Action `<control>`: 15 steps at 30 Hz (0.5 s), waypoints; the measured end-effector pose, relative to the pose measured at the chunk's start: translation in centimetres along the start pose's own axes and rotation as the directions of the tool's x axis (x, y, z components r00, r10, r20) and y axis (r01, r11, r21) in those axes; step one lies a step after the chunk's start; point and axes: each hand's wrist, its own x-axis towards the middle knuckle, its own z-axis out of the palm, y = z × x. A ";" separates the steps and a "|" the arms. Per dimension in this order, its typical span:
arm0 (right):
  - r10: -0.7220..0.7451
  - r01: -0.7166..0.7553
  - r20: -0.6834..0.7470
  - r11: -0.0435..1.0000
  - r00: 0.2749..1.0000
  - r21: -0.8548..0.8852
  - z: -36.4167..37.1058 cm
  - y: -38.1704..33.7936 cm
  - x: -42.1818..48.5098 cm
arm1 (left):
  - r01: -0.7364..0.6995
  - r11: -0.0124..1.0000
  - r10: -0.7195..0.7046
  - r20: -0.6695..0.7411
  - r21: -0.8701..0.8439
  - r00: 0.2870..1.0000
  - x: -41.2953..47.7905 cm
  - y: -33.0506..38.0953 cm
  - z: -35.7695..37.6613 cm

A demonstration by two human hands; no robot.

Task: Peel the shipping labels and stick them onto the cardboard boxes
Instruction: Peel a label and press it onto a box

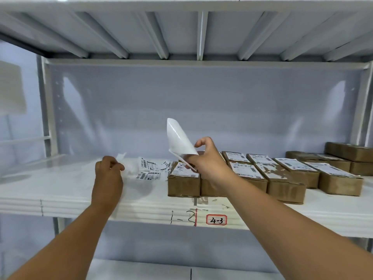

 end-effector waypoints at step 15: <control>0.019 -0.018 0.048 1.000 0.999 -0.019 4.2 2.0 1.1 | -0.067 0.817 -0.120 0.284 0.572 0.951 1.7 -3.4 2.1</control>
